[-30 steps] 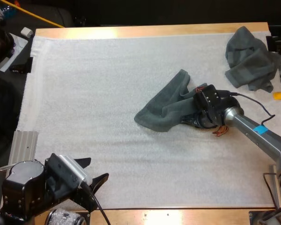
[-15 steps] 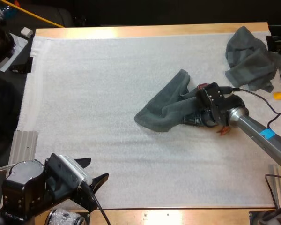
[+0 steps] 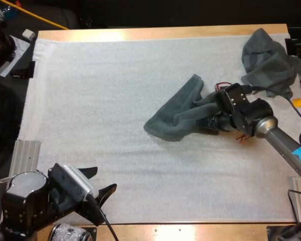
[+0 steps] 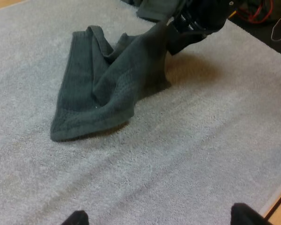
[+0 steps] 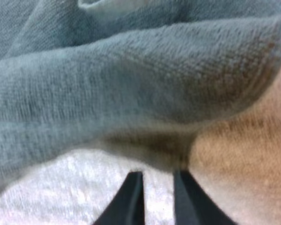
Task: Pick towel from pile, fold and stack
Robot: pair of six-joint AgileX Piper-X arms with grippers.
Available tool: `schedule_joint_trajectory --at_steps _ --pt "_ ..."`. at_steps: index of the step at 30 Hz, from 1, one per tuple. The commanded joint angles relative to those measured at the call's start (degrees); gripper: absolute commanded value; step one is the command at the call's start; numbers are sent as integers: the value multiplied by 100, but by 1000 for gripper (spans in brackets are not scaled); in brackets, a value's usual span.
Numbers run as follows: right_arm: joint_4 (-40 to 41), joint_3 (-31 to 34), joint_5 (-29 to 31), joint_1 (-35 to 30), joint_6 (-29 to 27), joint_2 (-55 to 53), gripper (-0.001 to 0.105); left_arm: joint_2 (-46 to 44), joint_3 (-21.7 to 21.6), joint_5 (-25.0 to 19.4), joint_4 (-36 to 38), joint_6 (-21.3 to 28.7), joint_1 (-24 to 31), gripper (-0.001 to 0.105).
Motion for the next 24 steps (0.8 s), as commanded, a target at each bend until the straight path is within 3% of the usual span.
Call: schedule_joint_trajectory --at_steps 1,3,8,13,24 --pt "34 -59 -242 -5 190 -5 46 31 -35 55 -107 -10 -27 60" --pt "39 -44 -354 13 247 35 56 35 -34 39 -115 -12 -21 60" --pt "123 50 -325 -23 228 42 63 12 -26 51 -19 -11 -22 59" --pt "-40 346 -352 -43 308 146 53 28 -18 45 -20 -19 -30 59" --pt "-622 459 -428 -101 600 808 52 27 -25 44 3 -21 -22 59"
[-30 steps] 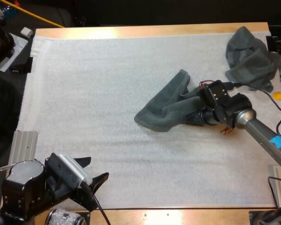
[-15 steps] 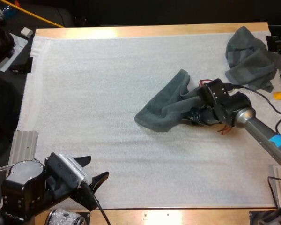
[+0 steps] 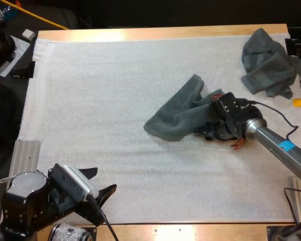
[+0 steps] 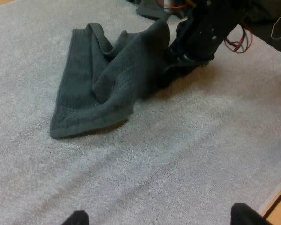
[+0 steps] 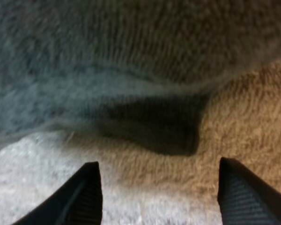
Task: Pick towel from pile, fold and stack
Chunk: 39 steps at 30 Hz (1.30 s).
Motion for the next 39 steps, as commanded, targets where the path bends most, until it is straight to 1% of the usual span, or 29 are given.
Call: schedule_joint_trajectory --at_steps 1,6,14,16,17,18,23,27,32,34,35,39 --pt "-131 -26 -33 -61 111 180 52 14 -31 44 -4 -15 -28 59" --pt "-286 -43 -12 -81 215 342 51 41 -28 54 6 -18 -18 59" --pt "-611 -38 -11 -102 428 567 52 18 -25 53 29 -37 -12 59" --pt "-648 -45 -13 -116 451 594 49 19 -24 58 23 -34 -14 59" --pt "-665 -46 -2 -117 457 599 45 19 -29 63 25 -32 -17 59" --pt "-689 -50 13 -116 468 594 38 11 -27 67 31 -25 -14 59" --pt "-699 -57 53 -118 448 524 1 12 -27 59 29 -27 -16 59" --pt "-645 -65 113 -103 349 379 0 15 -26 74 30 -20 -12 59" --pt "-447 -60 152 -94 61 -146 0 4 -29 67 17 -14 -20 59" --pt "-433 -44 146 -90 65 -81 0 -5 -28 51 9 -13 -22 59" --pt "-210 -31 165 -60 -85 -304 0 10 -26 59 7 -23 -30 59" --pt "278 -29 44 48 -351 -862 0 13 -28 54 -29 -10 -23 59"
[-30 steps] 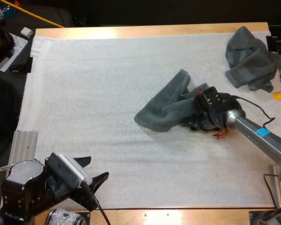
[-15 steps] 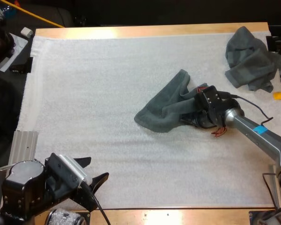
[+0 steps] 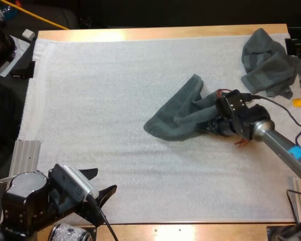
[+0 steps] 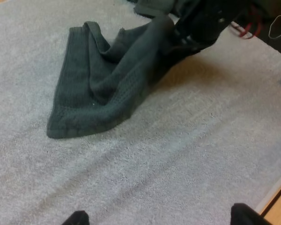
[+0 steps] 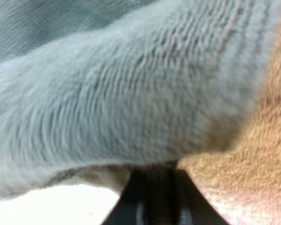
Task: Pick towel from pile, fold and stack
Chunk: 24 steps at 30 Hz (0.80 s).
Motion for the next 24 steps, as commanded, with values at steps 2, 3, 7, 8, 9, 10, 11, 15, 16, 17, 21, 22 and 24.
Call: schedule_joint_trajectory --at_steps 2,3,7,8,9,10,11,15,16,17,21,22,24 --pt "674 -16 -255 171 -358 -770 0 11 -31 18 -82 -4 -31 59" --pt "797 -25 -340 221 -396 -926 0 -1 -27 13 -85 -8 -28 59" --pt "1137 -166 -686 502 -504 -1420 0 13 -28 27 -115 6 -26 59" --pt "1205 -244 -732 581 -524 -1523 0 11 -34 27 -122 4 -23 59" --pt "1273 -329 -743 669 -538 -1616 0 24 -31 23 -125 6 -27 59" --pt "1300 -420 -745 759 -545 -1680 0 21 -33 31 -129 5 -30 59" --pt "1333 -515 -714 841 -542 -1711 0 29 -32 28 -125 0 -35 59" --pt "1411 -851 -572 1144 -533 -1818 0 39 -37 22 -140 -6 -29 59" --pt "1436 -910 -526 1210 -524 -1811 0 35 -35 19 -153 -8 -34 59" --pt "1456 -947 -473 1269 -511 -1806 0 34 -32 19 -155 -7 -36 59" --pt "926 -1010 -597 1521 -167 -1710 0 19 -34 36 -71 -36 -30 59" --pt "804 -1021 -606 1624 -64 -1642 0 15 -32 44 -66 -37 -32 59" --pt "632 -1053 -603 1822 133 -1466 0 23 -31 40 -68 -39 -34 59"
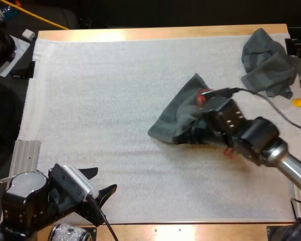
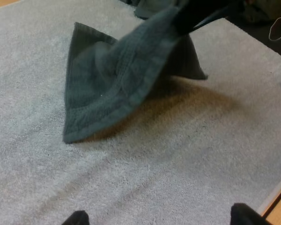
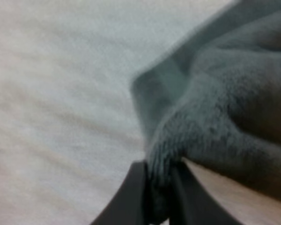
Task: Pick towel from pile, fold and stack
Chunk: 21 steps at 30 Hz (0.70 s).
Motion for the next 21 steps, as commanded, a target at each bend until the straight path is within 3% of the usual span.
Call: schedule_joint_trajectory --at_steps 1,4,6,8,11,13,18,21 --pt "-374 -108 -50 349 331 288 0 26 -27 47 -5 -41 -34 59" --pt "-403 -112 -64 522 450 564 1 36 -27 52 13 -38 -35 59" --pt "-337 -124 -98 597 457 709 8 37 -24 60 7 -33 -31 59" --pt "-271 -134 -179 665 447 809 27 37 -24 58 3 -39 -35 59" --pt "-99 -129 -490 736 334 804 69 39 -20 62 6 -50 -45 60" --pt "8 -117 -672 761 257 808 82 45 -22 64 -4 -45 -48 60" --pt "529 -113 -438 805 60 737 68 49 -21 46 -10 -28 -39 59" --pt "509 -131 -463 812 118 796 77 -15 -34 63 26 -14 -26 59"
